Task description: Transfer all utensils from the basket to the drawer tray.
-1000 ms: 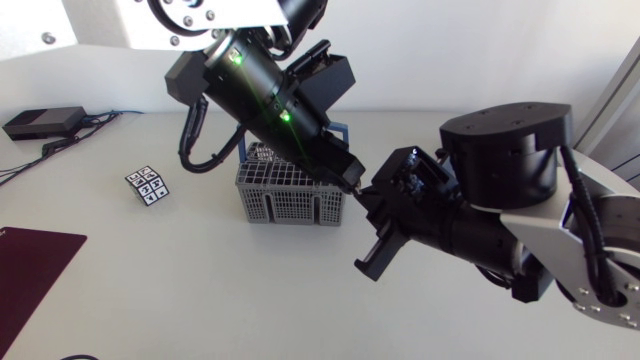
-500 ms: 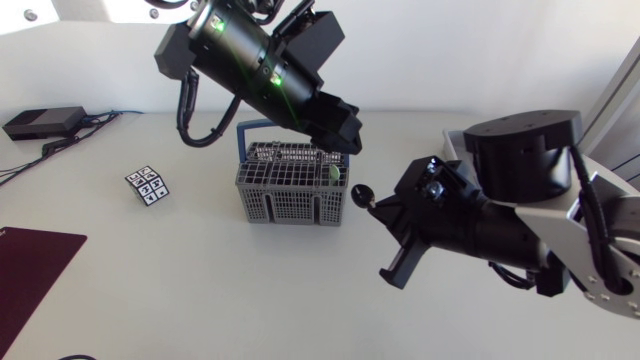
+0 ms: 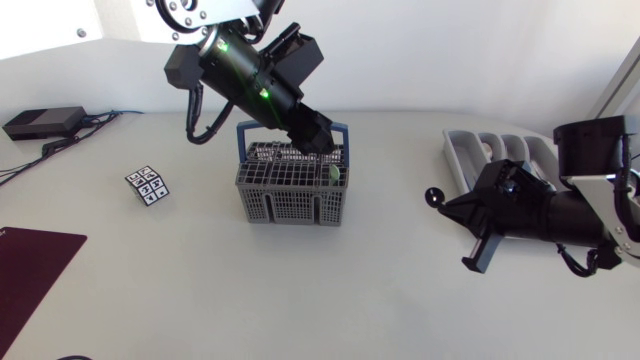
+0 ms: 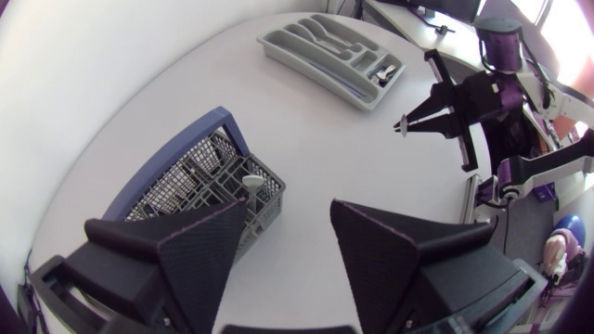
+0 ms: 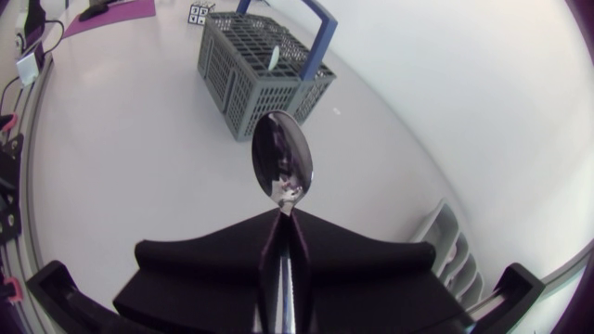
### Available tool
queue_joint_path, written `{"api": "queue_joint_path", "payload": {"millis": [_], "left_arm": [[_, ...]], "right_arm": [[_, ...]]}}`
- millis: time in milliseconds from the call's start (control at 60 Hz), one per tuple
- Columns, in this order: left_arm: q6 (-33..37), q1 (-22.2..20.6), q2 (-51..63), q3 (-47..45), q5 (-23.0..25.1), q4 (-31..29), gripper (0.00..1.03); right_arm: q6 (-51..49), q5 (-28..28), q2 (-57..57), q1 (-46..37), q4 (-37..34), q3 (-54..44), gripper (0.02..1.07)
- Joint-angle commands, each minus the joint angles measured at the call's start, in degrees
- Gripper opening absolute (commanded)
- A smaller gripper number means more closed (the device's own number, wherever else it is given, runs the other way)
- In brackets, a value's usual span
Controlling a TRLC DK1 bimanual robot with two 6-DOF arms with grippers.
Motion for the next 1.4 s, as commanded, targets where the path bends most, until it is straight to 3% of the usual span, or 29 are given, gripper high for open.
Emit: {"api": "queue_joint_path", "payload": {"millis": [0,317,550,683,833,1233,1267,1383], "left_arm": [[2.80,0.41,1.13,-1.14,-0.13,0.60,0.64],[7.64,1.02,2.27,-2.55,-0.66,1.83,0.66],[16.25,-0.03,2.09,-5.18,-2.15,3.32,0.66],[22.40,-1.62,1.21,-9.23,-5.14,7.89,0.69],[29.44,-4.08,0.86,-13.45,-9.10,12.38,0.73],[40.69,-5.04,1.74,-13.36,-9.71,15.36,0.79],[41.21,-5.04,1.92,-13.18,-9.89,15.45,0.79],[44.29,-5.22,2.36,-12.74,-10.33,15.45,0.79]], "right_arm": [[-7.51,-2.06,2.95,-4.25,-1.87,-0.18,0.08],[-27.02,-5.49,13.23,-19.98,-5.03,4.74,0.08],[-38.71,-5.58,24.48,-31.23,-5.12,12.83,0.08],[-43.37,-5.05,31.60,-35.98,-4.94,18.89,0.08],[-46.88,-3.64,38.37,-38.88,-4.68,24.52,0.08],[-52.68,2.42,48.21,-41.07,2.00,28.91,0.08],[-52.77,2.51,48.48,-41.07,2.00,29.09,0.10],[-52.95,2.60,47.77,-40.99,3.41,27.95,0.33]]}}
